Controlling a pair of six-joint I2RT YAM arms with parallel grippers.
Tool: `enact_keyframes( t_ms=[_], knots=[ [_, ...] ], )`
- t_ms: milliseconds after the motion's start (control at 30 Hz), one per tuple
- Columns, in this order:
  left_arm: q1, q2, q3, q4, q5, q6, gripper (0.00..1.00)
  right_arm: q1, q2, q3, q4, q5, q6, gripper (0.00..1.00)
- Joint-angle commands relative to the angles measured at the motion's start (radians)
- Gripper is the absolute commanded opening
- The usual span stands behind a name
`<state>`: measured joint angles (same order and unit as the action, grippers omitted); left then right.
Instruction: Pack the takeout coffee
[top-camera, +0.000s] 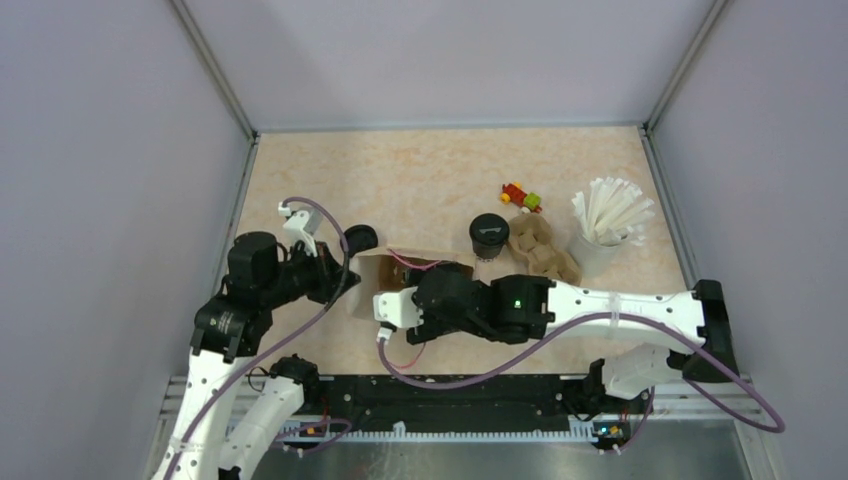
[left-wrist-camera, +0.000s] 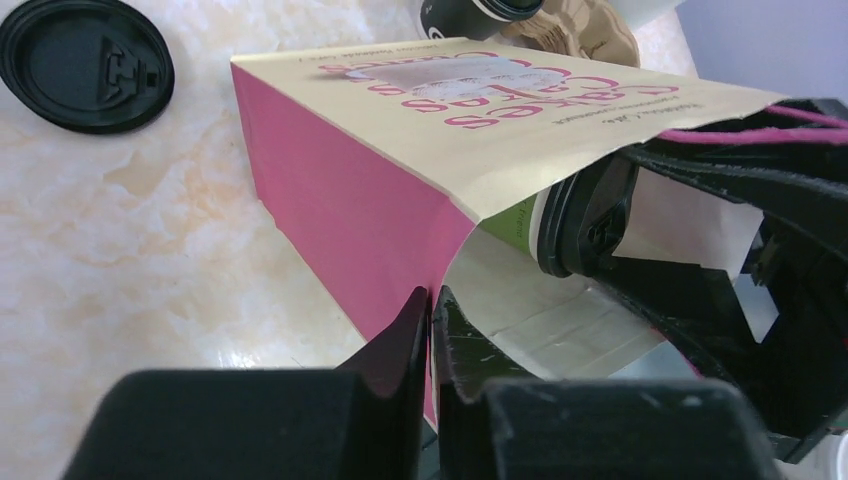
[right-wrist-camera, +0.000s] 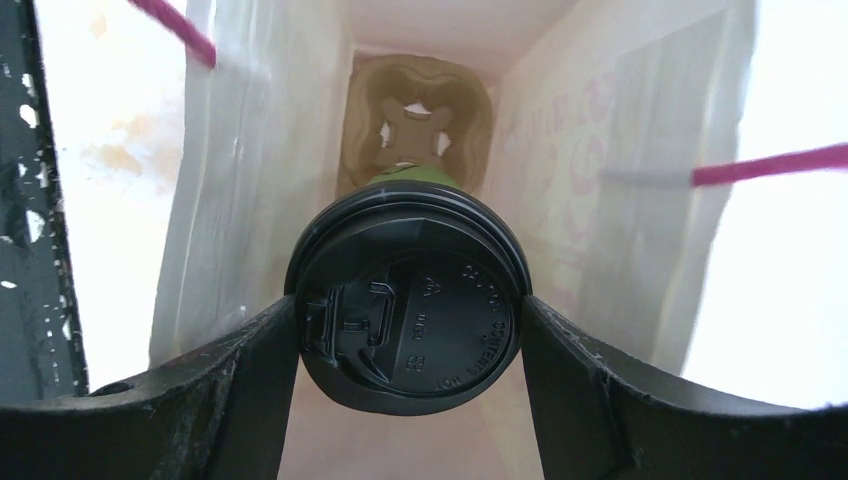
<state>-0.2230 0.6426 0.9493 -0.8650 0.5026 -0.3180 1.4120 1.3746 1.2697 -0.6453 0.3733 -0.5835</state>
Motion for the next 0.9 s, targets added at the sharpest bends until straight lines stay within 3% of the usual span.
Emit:
enact_keyframes(
  t_ms=[0, 233, 433, 467, 633, 867],
  knots=[
    [0.004, -0.038, -0.018, 0.093, 0.026, 0.054, 0.05, 0.011, 0.045, 0.102, 0.016, 0.058, -0.044, 0.66],
    [0.004, -0.110, -0.087, 0.164, 0.061, 0.102, 0.00, -0.029, 0.136, 0.213, 0.007, 0.030, -0.069, 0.66],
    [0.004, -0.143, -0.122, 0.193, 0.059, 0.072, 0.01, -0.043, 0.116, 0.142, 0.053, -0.009, -0.106, 0.66],
    [0.004, -0.145, -0.119, 0.186, 0.042, 0.053, 0.03, -0.043, 0.112, 0.126, 0.053, -0.008, -0.113, 0.66],
    [0.004, -0.118, -0.061, 0.058, 0.009, -0.049, 0.40, -0.043, 0.064, 0.041, 0.110, -0.016, -0.114, 0.66],
    [0.004, -0.125, -0.029, -0.058, 0.032, -0.046, 0.46, -0.043, 0.075, 0.007, 0.169, 0.016, -0.120, 0.66]
  ],
)
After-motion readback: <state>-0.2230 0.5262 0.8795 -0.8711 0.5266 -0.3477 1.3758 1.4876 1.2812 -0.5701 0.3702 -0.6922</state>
